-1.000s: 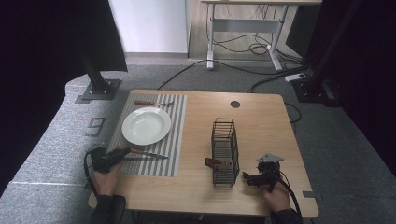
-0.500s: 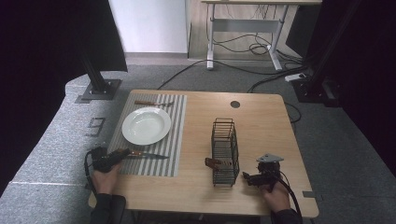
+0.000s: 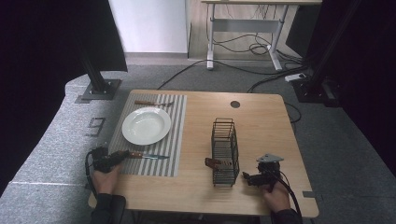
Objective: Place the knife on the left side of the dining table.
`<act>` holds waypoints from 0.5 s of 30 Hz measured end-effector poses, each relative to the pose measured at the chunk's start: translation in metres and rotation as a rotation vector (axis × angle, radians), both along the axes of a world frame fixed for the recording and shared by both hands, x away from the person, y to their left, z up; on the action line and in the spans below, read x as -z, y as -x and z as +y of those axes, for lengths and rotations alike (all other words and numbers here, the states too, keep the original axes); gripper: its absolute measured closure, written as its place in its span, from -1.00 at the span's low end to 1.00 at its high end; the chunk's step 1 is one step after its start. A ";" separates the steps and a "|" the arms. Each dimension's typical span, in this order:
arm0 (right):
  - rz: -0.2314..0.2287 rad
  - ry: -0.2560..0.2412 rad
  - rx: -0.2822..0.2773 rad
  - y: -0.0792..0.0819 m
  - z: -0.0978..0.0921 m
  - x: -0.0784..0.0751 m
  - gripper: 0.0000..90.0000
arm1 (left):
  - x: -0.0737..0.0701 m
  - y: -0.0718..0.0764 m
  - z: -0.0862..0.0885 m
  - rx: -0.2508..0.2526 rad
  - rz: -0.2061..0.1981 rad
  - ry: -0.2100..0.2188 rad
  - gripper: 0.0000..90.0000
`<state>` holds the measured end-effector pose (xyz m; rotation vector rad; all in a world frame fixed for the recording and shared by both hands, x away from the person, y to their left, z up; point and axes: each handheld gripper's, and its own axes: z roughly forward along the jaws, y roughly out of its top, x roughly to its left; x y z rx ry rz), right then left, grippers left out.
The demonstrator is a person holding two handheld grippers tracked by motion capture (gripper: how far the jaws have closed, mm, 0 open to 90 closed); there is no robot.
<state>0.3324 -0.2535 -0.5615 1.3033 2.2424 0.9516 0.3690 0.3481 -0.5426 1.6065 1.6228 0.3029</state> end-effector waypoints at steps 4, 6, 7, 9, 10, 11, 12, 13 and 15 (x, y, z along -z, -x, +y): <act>0.000 0.000 0.000 0.000 0.000 0.000 -1.00 | -0.002 0.001 -0.003 -0.001 0.004 -0.041 -0.02; 0.000 0.000 0.000 0.000 0.000 0.000 -1.00 | -0.003 0.002 -0.005 -0.008 -0.002 -0.099 -0.03; 0.000 0.000 0.000 0.000 0.000 0.000 -1.00 | -0.004 0.002 -0.006 -0.012 -0.009 -0.103 -0.07; 0.000 0.000 0.000 0.000 0.000 0.000 -1.00 | -0.006 0.004 -0.006 -0.023 -0.025 -0.117 -0.14; 0.000 0.000 0.000 0.000 0.000 0.000 -1.00 | -0.007 0.004 -0.006 -0.031 -0.034 -0.125 -0.17; 0.000 0.000 0.000 0.000 0.000 0.000 -1.00 | -0.008 0.005 -0.005 -0.038 -0.051 -0.128 -0.22; 0.000 0.000 0.000 0.000 0.000 0.000 -1.00 | -0.008 0.005 -0.005 -0.046 -0.057 -0.134 -0.29; 0.000 0.000 0.000 0.000 0.000 0.000 -1.00 | -0.008 0.004 -0.005 -0.053 -0.069 -0.144 -0.33; 0.000 0.000 0.000 0.000 0.000 0.000 -1.00 | -0.009 0.004 -0.004 -0.055 -0.093 -0.153 -0.41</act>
